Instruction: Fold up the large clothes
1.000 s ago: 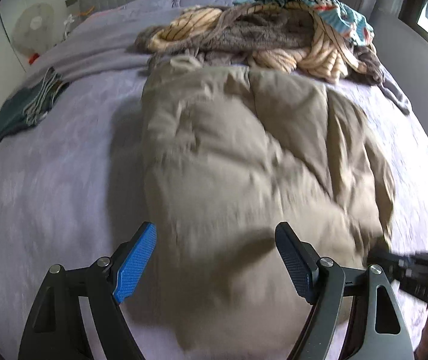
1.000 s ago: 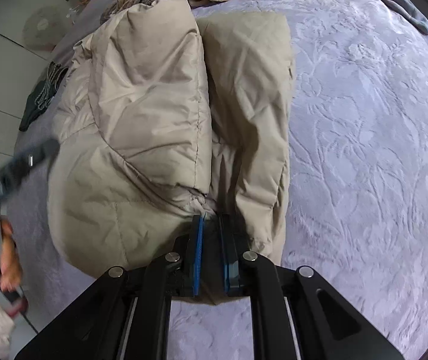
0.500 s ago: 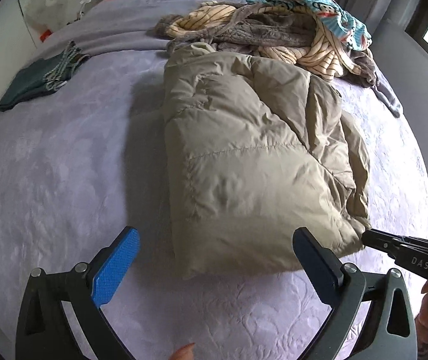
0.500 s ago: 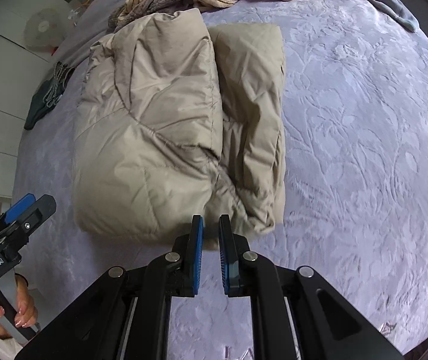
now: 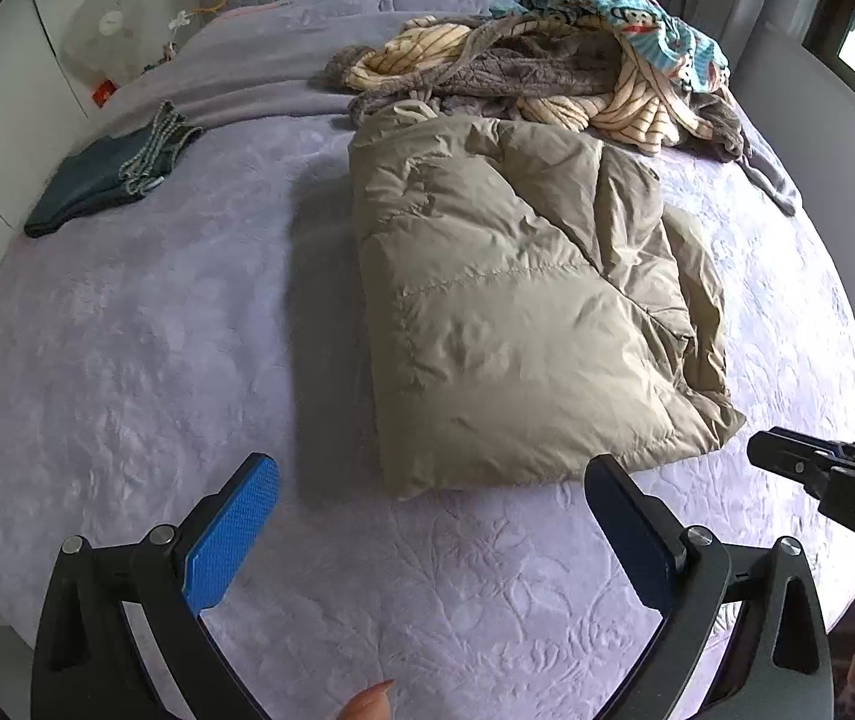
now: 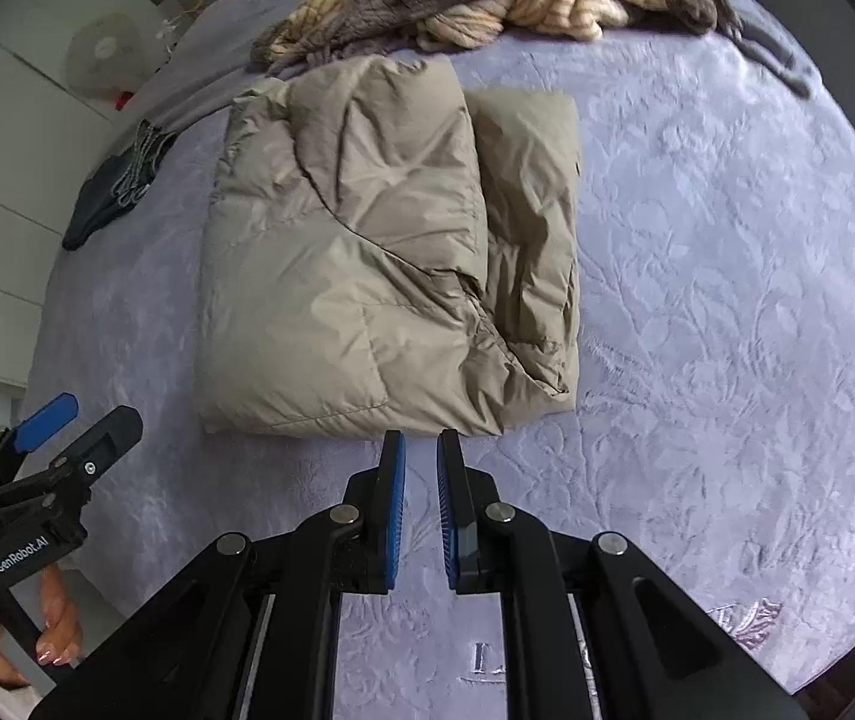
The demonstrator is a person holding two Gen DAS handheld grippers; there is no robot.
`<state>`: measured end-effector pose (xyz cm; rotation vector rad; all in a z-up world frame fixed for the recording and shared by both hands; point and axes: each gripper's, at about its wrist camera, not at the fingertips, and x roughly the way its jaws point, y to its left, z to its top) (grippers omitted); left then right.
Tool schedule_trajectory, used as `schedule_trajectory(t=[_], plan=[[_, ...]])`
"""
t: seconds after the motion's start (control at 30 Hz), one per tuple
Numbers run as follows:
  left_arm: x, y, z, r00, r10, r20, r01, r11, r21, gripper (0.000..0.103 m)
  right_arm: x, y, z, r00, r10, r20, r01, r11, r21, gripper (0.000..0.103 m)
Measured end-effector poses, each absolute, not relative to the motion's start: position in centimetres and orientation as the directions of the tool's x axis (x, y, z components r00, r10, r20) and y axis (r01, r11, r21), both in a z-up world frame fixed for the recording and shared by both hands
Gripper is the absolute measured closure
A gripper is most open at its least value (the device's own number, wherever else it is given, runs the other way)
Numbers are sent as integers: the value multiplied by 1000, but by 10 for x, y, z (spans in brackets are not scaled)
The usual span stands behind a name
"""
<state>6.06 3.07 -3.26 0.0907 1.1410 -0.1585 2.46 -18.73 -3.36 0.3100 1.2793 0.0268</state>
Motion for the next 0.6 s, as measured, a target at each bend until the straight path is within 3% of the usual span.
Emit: schedule_trajectory(t=[0.03,0.07,0.37,0.6], plan=[[60,33,-31,409,-79,-909,168,986,-10,1,22,-184,-28,305,181,-935,150,960,235,59],[59,34,-30,409,-73,-910,163,987,-5,1,21,-182,-24,315,179,-932,147,961,234,53],[48,49,-26,405,-92,-910,172,985,-23,1,10,-160,0,368,99,-924,151,975,164,53],[36,56,-10,434,-116,-894,214,977,-23,1,-2,-150,22,433,0,-902,190,977,91,44]])
